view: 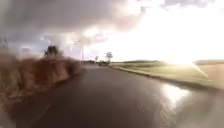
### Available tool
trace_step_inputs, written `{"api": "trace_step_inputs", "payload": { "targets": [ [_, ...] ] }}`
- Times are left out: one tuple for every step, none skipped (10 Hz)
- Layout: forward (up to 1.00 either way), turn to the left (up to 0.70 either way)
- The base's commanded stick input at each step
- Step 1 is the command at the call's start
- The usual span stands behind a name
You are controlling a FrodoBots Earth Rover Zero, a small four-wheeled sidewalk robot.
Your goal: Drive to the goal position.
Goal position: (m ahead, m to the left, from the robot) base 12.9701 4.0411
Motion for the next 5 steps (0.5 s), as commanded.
{"api": "trace_step_inputs", "payload": {
  "targets": [
    [0.70, 0.00],
    [0.70, 0.00],
    [0.70, 0.00],
    [0.70, 0.00],
    [0.70, 0.00]
  ]
}}
